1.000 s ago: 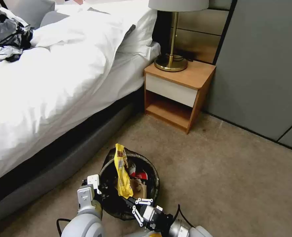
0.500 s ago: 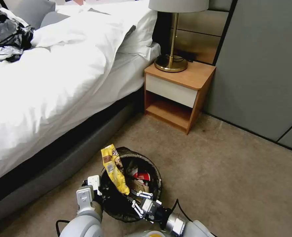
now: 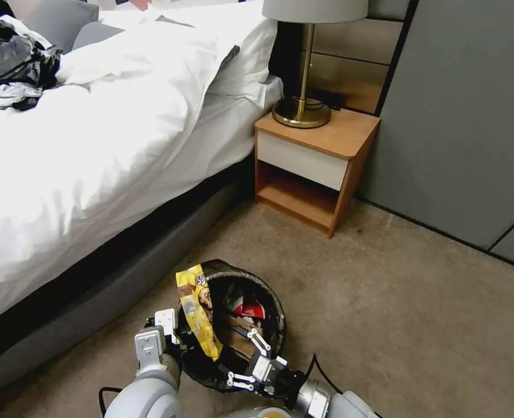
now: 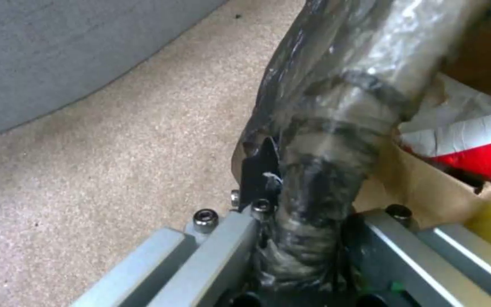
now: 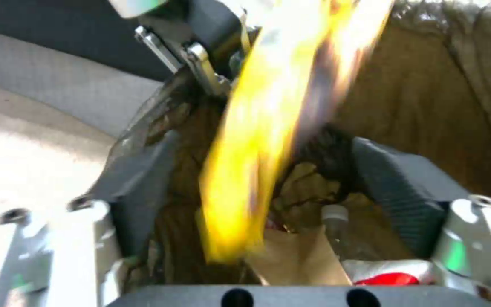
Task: Pick up the trash bin, then pick up the garbage from the floor and place it into the trash bin.
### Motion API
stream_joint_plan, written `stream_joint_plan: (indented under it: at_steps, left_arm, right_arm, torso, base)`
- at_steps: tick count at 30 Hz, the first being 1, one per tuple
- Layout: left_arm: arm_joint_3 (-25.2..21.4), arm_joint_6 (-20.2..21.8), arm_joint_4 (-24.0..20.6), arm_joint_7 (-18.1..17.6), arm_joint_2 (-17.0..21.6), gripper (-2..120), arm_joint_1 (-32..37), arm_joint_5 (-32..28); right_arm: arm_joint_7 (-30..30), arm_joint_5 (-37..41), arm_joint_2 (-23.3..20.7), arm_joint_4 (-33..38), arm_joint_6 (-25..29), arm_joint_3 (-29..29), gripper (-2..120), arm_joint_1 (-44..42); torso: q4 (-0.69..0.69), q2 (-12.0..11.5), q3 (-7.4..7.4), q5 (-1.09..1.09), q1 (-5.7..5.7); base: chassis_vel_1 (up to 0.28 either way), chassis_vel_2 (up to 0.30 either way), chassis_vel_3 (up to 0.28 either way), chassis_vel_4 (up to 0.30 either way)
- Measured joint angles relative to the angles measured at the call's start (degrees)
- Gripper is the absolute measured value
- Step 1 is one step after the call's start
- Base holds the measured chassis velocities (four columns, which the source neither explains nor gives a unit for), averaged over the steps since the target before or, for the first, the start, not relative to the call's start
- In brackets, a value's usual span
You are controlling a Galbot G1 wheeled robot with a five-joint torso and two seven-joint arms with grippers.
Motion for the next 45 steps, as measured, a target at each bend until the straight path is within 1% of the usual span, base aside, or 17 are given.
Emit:
stream_joint_plan:
  at_steps: [6, 7, 8, 9, 12, 15, 17, 20, 22, 28, 31, 32, 35, 36, 37, 43, 45]
  left_arm:
    - [-0.1, 0.2, 0.3, 0.0, 0.0, 0, -0.3, -0.4]
    - [-0.2, 0.3, 0.5, 0.0, 0.1, 0, -0.4, -0.6]
    - [-0.4, 0.3, 0.7, -0.1, 0.2, 0, -0.5, -0.8]
    - [-0.5, 0.3, 0.9, -0.1, 0.3, 0, -0.6, -0.9]
    - [-0.7, 0.6, 1.7, -0.3, 0.4, 0, -1.2, -1.8]
    - [-0.9, 0.7, 2.1, -0.7, 0.4, 0, -1.6, -2.3]
    - [-0.9, 0.8, 2.3, -0.7, 0.5, 0, -1.9, -2.7]
    - [-0.9, 0.8, 2.4, -0.8, 0.5, 0, -2.0, -2.8]
    - [-1.0, 0.9, 2.7, -0.9, 0.6, 0, -2.1, -3.1]
    - [-1.4, 1.0, 3.4, -1.0, 1.3, 0, -2.2, -3.9]
    - [-1.6, 1.0, 3.4, -1.0, 1.8, 0, -2.0, -4.1]
    - [-1.6, 1.0, 3.4, -1.0, 1.8, 0, -2.0, -4.1]
    - [-1.8, 1.0, 3.5, -1.0, 2.1, 0, -1.9, -4.3]
    - [-2.0, 0.9, 3.5, -1.0, 2.2, 0, -1.8, -4.5]
    - [-2.0, 0.9, 3.5, -1.0, 2.2, 0, -1.8, -4.5]
    - [-2.4, 0.8, 3.6, -1.0, 2.3, 0, -1.8, -5.1]
    - [-2.5, 0.7, 3.6, -1.0, 2.3, 0, -1.7, -5.1]
  right_arm:
    - [-0.3, -0.8, -0.8, 0.0, 0.6, 0.6, 97, -0.7]
    - [-0.3, -1.1, -1.2, 0.3, 1.1, 0.8, 99, -0.9]
    - [-0.4, -1.6, -1.9, 0.5, 1.3, 1.0, 100, -1.4]
    - [-0.4, -1.8, -2.6, 0.5, 1.3, 1.2, 100, -1.7]
    - [-0.4, -2.3, -3.9, 1.5, 1.9, 1.6, 100, -2.5]
    - [-0.3, -2.3, -4.7, 2.1, 2.1, 2.0, 100, -3.2]
    - [-0.1, -2.2, -5.2, 2.7, 2.1, 2.4, 100, -3.6]
    - [0.0, -2.1, -5.5, 3.2, 2.3, 2.8, 100, -3.9]
    - [0.1, -2.3, -6.7, 4.9, 3.0, 3.7, 100, -5.0]
    - [3.0, 0.1, -8.2, 11.2, 5.2, 11.4, 100, -9.6]
    - [7.8, 2.9, -5.6, 17.4, 5.3, 19.7, 100, -13.2]
    - [7.8, 2.9, -5.6, 17.4, 5.3, 19.7, 100, -13.2]
    - [9.7, 4.6, -1.9, 21.9, 5.3, 25.3, 100, -15.3]
    - [10.9, 5.0, 1.3, 23.9, 5.5, 28.4, 100, -16.9]
    - [10.9, 5.0, 1.3, 23.9, 5.5, 28.4, 100, -16.9]
    - [16.5, 5.8, 10.3, 22.8, 6.4, 33.8, 100, -22.1]
    - [17.3, 5.9, 11.0, 21.7, 6.6, 34.1, 100, -22.3]
  torso:
    - [-0.03, 0.0, 0.01, -0.05, 0.01]
    - [-0.01, 0.0, 0.00, 0.04, 0.00]
    - [-0.05, 0.0, 0.01, 0.06, 0.01]
    - [-0.04, 0.0, 0.02, -0.04, 0.01]
    - [-0.03, 0.0, 0.03, 0.18, 0.02]
    - [-0.11, 0.0, 0.04, 0.02, 0.02]
    - [-0.10, -0.1, 0.04, 0.23, 0.01]
    - [-0.10, -0.1, 0.04, 0.25, 0.02]
    - [-0.06, -0.1, 0.04, 0.01, 0.01]
    - [-0.06, -0.1, 0.03, 0.01, 0.01]
    - [-0.05, 0.0, 0.02, 0.01, 0.01]
    - [-0.05, 0.0, 0.02, 0.01, 0.01]
    - [-0.03, 0.0, 0.02, 0.00, 0.01]
    - [-0.04, 0.0, 0.01, 0.00, 0.01]
    - [-0.04, 0.0, 0.01, 0.00, 0.01]
    - [-0.06, 0.0, 0.01, 0.00, 0.01]
    - [-0.05, 0.0, 0.01, 0.00, 0.01]
  base:
    - [0.000, 0.000, 0.000, 0.000]
    - [0.000, 0.000, 0.000, 0.000]
    - [0.000, 0.000, 0.000, 0.000]
    - [0.000, 0.000, 0.000, 0.000]
    - [0.000, 0.000, 0.000, 0.000]
    - [0.000, 0.000, 0.000, 0.000]
    - [0.000, 0.000, 0.000, 0.000]
    - [0.000, 0.000, 0.000, 0.000]
    - [0.000, 0.000, 0.000, 0.000]
    - [0.000, 0.000, 0.000, 0.000]
    - [0.000, 0.000, 0.000, 0.000]
    - [0.000, 0.000, 0.000, 0.000]
    - [0.000, 0.000, 0.000, 0.000]
    - [0.000, 0.000, 0.000, 0.000]
    - [0.000, 0.000, 0.000, 0.000]
    - [0.000, 0.000, 0.000, 0.000]
    - [0.000, 0.000, 0.000, 0.000]
